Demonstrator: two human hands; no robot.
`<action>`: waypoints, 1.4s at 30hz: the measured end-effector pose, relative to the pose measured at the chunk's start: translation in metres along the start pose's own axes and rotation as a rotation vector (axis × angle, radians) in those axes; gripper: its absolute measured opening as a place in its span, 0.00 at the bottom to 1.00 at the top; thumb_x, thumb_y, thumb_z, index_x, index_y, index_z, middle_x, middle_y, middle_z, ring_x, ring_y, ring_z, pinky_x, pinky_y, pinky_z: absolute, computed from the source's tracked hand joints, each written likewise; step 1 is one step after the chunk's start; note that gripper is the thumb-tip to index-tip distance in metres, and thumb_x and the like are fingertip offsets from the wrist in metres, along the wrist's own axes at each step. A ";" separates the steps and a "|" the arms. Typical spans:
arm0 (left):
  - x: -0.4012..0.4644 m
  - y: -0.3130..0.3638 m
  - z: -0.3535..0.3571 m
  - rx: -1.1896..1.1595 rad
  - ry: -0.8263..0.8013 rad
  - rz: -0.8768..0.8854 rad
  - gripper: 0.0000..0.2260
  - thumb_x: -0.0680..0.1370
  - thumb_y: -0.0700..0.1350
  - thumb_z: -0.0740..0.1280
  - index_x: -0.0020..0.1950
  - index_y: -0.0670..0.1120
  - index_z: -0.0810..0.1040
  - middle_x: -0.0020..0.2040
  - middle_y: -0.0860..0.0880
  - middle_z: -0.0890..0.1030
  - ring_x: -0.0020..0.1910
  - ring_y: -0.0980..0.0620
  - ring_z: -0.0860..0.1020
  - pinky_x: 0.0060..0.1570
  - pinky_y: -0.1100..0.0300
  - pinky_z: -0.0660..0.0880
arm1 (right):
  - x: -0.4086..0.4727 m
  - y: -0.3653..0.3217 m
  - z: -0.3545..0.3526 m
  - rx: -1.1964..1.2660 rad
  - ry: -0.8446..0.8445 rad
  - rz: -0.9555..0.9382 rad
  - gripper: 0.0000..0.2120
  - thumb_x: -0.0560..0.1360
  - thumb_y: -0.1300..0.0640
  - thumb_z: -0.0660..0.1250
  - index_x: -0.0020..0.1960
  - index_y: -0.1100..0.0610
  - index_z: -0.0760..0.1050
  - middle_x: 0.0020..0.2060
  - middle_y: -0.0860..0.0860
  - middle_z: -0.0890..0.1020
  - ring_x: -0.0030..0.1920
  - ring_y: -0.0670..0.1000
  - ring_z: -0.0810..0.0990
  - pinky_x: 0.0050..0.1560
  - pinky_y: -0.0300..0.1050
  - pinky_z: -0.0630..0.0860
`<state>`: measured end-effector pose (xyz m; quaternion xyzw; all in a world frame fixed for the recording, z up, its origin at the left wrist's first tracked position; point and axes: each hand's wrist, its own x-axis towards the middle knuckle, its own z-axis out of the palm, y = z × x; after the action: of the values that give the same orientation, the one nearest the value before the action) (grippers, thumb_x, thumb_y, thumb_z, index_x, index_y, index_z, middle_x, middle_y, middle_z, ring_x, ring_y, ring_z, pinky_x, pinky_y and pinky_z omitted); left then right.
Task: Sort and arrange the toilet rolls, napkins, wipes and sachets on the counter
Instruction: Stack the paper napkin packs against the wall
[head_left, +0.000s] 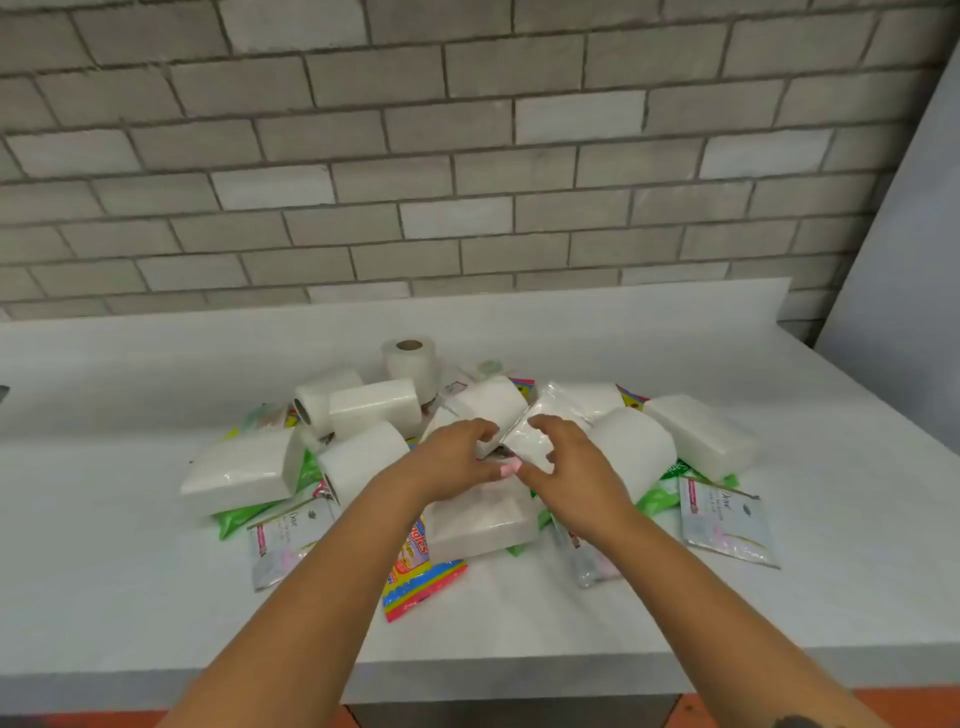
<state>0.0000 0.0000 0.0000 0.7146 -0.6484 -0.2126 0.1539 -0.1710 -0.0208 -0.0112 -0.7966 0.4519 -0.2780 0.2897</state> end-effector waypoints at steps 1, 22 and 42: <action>0.002 -0.001 0.001 0.019 -0.049 0.004 0.30 0.73 0.59 0.68 0.71 0.48 0.66 0.68 0.49 0.71 0.65 0.50 0.71 0.61 0.59 0.68 | 0.000 0.001 0.004 -0.048 -0.031 0.031 0.27 0.75 0.46 0.65 0.71 0.49 0.63 0.67 0.48 0.69 0.60 0.50 0.75 0.51 0.41 0.69; 0.022 -0.018 0.017 0.106 -0.294 -0.010 0.35 0.63 0.60 0.76 0.62 0.46 0.68 0.59 0.47 0.75 0.54 0.50 0.74 0.52 0.58 0.72 | 0.006 0.010 0.053 0.014 -0.198 0.406 0.21 0.78 0.46 0.58 0.66 0.57 0.69 0.62 0.56 0.74 0.63 0.56 0.72 0.59 0.46 0.68; 0.039 -0.009 -0.023 -0.205 -0.099 0.042 0.31 0.64 0.64 0.74 0.60 0.51 0.71 0.53 0.55 0.78 0.51 0.56 0.77 0.46 0.62 0.73 | 0.022 -0.010 0.027 0.657 0.045 0.492 0.29 0.71 0.36 0.63 0.66 0.51 0.66 0.58 0.51 0.77 0.58 0.51 0.76 0.53 0.44 0.74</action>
<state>0.0217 -0.0387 0.0113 0.6700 -0.6449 -0.3097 0.1982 -0.1371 -0.0308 -0.0184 -0.5237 0.5221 -0.3473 0.5767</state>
